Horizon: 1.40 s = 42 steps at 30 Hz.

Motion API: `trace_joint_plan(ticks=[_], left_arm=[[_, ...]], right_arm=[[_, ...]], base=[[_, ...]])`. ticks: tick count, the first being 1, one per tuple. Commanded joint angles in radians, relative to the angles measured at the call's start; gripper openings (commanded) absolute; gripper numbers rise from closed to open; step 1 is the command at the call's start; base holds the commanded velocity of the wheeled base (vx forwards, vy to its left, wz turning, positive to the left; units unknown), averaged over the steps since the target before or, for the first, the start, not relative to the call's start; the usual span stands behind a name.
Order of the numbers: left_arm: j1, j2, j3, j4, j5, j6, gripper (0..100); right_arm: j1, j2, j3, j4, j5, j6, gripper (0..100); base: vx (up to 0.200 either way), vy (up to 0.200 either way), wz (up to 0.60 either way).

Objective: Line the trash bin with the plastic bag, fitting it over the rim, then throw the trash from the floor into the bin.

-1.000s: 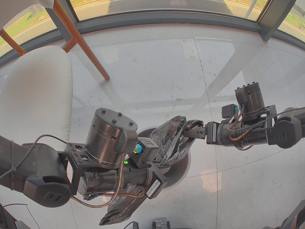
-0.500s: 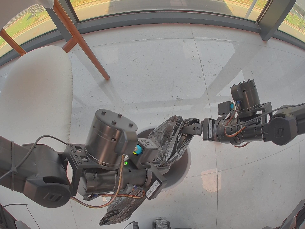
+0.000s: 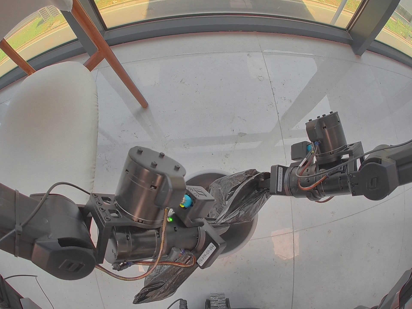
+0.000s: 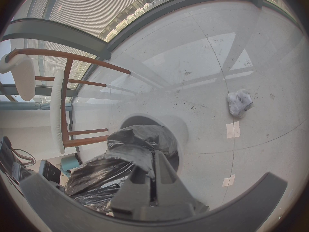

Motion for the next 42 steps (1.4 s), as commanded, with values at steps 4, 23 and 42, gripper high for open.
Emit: trace_joint_plan(ticks=[4, 23, 42], left_arm=[[0.0, 0.001, 0.003, -0.001, 0.0, -0.001, 0], [0.0, 0.012, 0.023, -0.013, 0.02, -0.021, 100], [-0.001, 0.068, -0.005, 0.03, 0.112, -0.036, 100]], right_arm=[[0.006, 0.005, -0.009, -0.002, 0.0, -0.001, 0], [0.006, 0.003, -0.025, -0.031, -0.004, -0.133, 0], [0.016, 0.009, -0.028, -0.086, -0.038, -0.131, 0]], base=[[0.0, 0.0, 0.0], [0.0, 0.0, 0.0], [0.0, 0.0, 0.0]])
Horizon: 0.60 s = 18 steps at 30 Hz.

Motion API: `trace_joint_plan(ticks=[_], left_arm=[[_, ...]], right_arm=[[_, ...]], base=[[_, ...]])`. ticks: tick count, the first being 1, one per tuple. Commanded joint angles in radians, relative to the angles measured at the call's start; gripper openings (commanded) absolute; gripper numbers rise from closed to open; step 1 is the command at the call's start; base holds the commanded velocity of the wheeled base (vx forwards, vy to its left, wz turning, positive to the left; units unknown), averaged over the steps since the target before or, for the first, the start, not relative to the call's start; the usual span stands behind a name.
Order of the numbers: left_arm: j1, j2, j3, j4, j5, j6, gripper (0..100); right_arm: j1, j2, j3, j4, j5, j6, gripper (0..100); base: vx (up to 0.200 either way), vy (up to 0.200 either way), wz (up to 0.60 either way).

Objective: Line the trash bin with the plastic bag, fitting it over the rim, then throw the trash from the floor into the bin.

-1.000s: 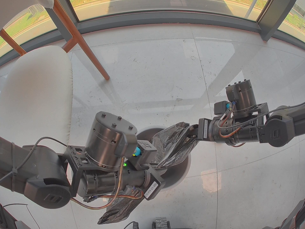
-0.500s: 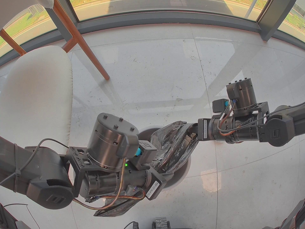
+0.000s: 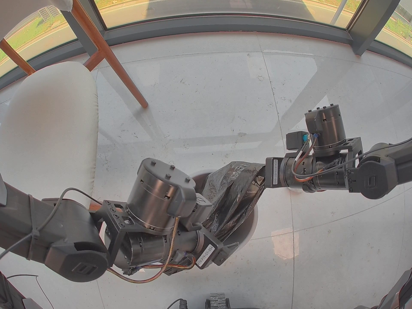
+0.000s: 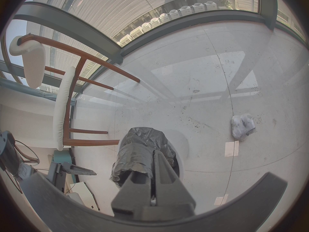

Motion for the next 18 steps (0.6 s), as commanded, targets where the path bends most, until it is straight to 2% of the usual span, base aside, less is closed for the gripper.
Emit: trace_joint_plan(ticks=[1, 9, 18], left_arm=[[-0.003, 0.028, -0.017, 0.017, 0.018, 0.01, 100], [-0.003, 0.13, -0.118, 0.018, 0.084, 0.035, 100], [0.0, 0.185, -0.152, 0.013, 0.092, 0.033, 100]], right_arm=[[0.001, 0.001, -0.003, 0.0, -0.003, 0.002, 0], [0.004, -0.005, -0.004, -0.002, -0.005, 0.004, 0], [-0.004, -0.007, -0.003, -0.002, -0.005, 0.005, 0]], base=[[0.0, 0.0, 0.0], [0.0, 0.0, 0.0], [0.0, 0.0, 0.0]])
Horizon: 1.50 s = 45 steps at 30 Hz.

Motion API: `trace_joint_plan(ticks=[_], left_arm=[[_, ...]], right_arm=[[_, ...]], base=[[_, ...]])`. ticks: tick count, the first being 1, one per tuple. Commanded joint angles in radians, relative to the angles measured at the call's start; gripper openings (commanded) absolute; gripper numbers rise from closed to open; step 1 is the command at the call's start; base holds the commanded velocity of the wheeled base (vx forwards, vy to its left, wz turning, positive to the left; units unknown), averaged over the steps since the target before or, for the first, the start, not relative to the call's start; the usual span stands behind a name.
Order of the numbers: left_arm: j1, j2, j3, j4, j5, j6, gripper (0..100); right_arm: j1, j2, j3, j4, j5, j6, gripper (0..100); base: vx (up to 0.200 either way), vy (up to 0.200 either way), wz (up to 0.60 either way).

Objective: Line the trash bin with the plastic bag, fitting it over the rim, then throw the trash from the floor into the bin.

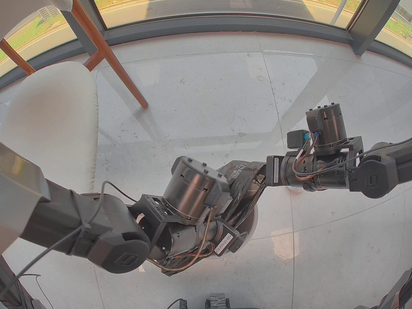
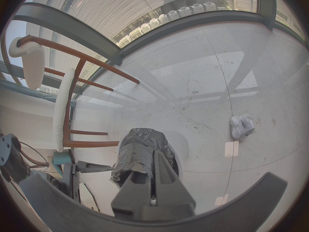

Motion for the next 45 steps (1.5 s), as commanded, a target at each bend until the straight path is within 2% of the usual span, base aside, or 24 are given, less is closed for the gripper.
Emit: trace_joint_plan(ticks=[1, 20, 29, 37, 45], left_arm=[[0.009, 0.04, -0.017, -0.002, 0.008, -0.002, 100], [0.078, 0.069, -0.072, 0.001, 0.052, -0.011, 100], [0.082, 0.069, -0.103, -0.001, 0.055, -0.012, 100], [0.125, 0.069, -0.103, -0.001, 0.069, -0.012, 100], [0.125, 0.07, -0.089, -0.001, 0.069, -0.006, 100]], right_arm=[[-0.001, -0.004, -0.001, -0.001, 0.001, 0.0, 0], [0.005, -0.004, -0.009, -0.002, 0.002, -0.001, 0], [0.003, -0.004, -0.005, -0.001, 0.002, -0.001, 0], [0.003, -0.002, -0.009, -0.002, 0.002, -0.001, 0], [0.003, 0.001, -0.011, -0.002, 0.002, -0.003, 0]], base=[[0.0, 0.0, 0.0], [0.0, 0.0, 0.0], [0.0, 0.0, 0.0], [0.0, 0.0, 0.0], [0.0, 0.0, 0.0]])
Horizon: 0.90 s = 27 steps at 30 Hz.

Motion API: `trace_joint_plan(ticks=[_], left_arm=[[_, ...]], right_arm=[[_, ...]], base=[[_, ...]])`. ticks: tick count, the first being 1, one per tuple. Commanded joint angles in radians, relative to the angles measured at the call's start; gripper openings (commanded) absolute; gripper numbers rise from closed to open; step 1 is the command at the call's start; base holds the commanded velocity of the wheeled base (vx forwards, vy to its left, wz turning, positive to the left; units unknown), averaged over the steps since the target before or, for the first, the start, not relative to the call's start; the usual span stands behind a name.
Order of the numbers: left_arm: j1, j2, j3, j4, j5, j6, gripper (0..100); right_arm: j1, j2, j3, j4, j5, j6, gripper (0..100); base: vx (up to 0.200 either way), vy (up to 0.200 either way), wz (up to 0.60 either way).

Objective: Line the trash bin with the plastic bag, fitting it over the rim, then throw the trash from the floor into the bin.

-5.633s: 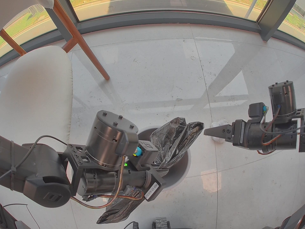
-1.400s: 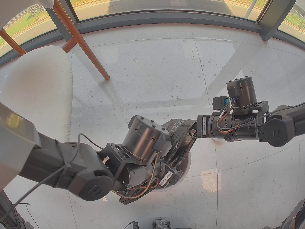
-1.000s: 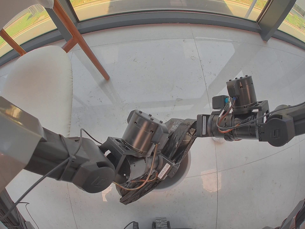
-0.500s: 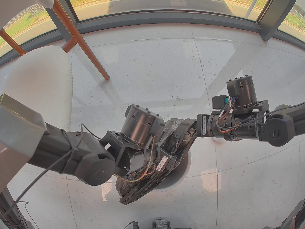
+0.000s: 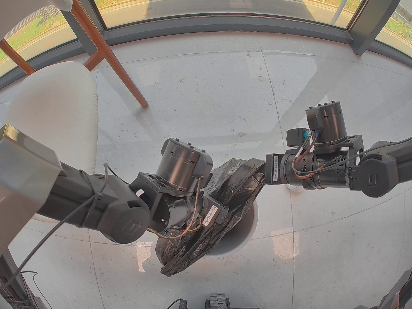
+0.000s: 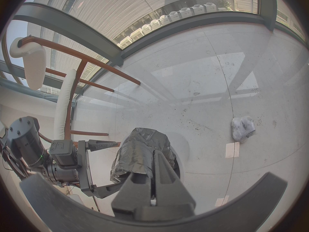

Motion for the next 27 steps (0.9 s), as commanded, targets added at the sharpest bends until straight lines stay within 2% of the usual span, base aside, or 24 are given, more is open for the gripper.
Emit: trace_joint_plan(ticks=[1, 6, 7, 21, 27], left_arm=[[0.001, 0.0, 0.008, 0.0, 0.0, 0.0, 100], [0.001, -0.001, 0.038, -0.002, 0.0, 0.003, 100], [0.001, -0.001, 0.043, -0.002, 0.0, 0.003, 0], [0.004, -0.011, 0.046, -0.003, -0.001, 0.0, 0], [0.024, -0.038, 0.034, -0.005, -0.006, 0.0, 0]], right_arm=[[0.002, 0.002, -0.001, -0.001, 0.001, -0.001, 0], [0.0, 0.002, -0.001, -0.001, 0.001, -0.001, 0], [-0.001, 0.002, -0.001, -0.001, 0.001, -0.001, 0], [-0.01, -0.006, 0.005, 0.0, 0.001, 0.001, 0], [-0.037, -0.032, 0.076, 0.0, 0.002, -0.004, 0]], base=[[0.0, 0.0, 0.0], [0.0, 0.0, 0.0], [0.0, 0.0, 0.0], [0.0, 0.0, 0.0], [0.0, 0.0, 0.0]])
